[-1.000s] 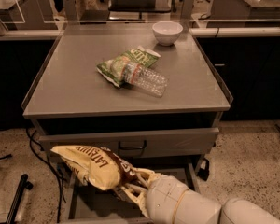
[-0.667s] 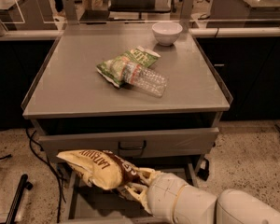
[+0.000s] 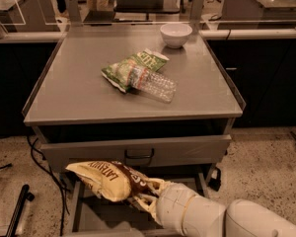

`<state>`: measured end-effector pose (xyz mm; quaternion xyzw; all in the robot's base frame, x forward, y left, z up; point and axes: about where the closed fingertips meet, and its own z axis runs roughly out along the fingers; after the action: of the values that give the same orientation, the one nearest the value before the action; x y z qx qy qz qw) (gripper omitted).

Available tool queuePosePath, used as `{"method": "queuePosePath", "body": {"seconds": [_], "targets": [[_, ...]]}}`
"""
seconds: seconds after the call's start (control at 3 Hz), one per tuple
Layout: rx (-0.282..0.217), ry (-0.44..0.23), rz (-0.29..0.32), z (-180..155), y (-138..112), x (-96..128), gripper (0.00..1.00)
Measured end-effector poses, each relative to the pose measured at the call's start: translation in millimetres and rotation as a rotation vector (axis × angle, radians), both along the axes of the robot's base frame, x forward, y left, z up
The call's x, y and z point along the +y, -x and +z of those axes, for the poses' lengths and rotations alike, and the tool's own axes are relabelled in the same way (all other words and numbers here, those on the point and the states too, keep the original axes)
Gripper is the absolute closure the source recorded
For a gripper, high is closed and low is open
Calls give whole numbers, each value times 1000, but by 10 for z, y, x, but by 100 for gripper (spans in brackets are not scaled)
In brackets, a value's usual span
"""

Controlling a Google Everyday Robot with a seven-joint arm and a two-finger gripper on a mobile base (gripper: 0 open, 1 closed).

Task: Place brown chip bag into middle drawer

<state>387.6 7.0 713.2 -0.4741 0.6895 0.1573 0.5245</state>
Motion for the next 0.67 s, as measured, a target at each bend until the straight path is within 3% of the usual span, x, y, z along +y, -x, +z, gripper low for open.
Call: {"method": "queuePosePath", "body": {"seconds": [0.67], "targets": [[-12,105,-21,-571,-91,-317,100]]}}
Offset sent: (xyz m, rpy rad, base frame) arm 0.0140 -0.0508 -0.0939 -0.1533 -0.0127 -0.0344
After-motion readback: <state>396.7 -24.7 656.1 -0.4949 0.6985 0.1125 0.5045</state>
